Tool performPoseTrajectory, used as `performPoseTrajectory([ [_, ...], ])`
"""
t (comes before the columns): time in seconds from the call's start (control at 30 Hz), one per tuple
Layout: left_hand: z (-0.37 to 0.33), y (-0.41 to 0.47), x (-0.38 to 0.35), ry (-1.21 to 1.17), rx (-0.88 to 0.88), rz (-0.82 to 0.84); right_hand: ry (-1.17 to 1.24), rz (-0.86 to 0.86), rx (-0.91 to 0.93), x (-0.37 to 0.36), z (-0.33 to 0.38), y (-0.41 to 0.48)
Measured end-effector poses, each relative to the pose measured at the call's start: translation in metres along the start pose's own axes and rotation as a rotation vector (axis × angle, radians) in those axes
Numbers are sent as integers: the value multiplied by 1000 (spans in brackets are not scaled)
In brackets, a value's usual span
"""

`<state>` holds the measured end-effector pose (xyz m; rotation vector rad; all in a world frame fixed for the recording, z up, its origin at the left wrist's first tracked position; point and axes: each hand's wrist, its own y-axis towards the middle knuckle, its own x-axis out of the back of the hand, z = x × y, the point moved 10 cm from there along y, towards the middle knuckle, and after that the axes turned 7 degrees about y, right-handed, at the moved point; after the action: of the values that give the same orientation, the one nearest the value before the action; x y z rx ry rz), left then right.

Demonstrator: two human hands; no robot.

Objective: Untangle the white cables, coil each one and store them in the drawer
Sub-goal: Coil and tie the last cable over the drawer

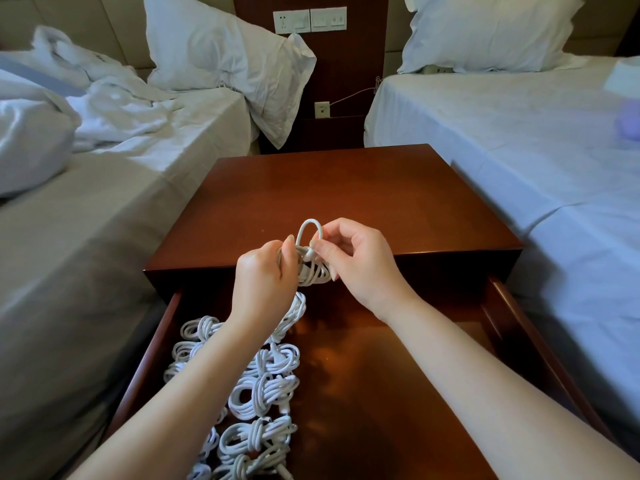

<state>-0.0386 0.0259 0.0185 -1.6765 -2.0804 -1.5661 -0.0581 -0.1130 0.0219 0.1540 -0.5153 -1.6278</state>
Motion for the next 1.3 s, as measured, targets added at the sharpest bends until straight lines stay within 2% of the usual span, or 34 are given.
performPoseTrajectory([
  [0.2, -4, 1, -2, -51, -5, 17, -90, 23, 86, -4, 8, -1],
  [0.43, -6, 1, -2, -51, -29, 13, -387, 89, 269, -12, 17, 2],
  [0.57, -7, 1, 2, -142, 8, -7, -357, 69, 262, -5, 20, 4],
  [0.77, -13, 3, 3, -69, -77, -18, -204, 28, 167, 4, 18, 3],
  [1.03, -19, -2, 2, -71, -167, -13, -374, 85, 217, -5, 22, 3],
  [1.23, -21, 2, 4, -46, -178, -15, -202, 36, 138, 2, 17, 3],
  [1.3, -21, 3, 4, -51, -175, -7, -216, 66, 138, 0, 14, 4],
])
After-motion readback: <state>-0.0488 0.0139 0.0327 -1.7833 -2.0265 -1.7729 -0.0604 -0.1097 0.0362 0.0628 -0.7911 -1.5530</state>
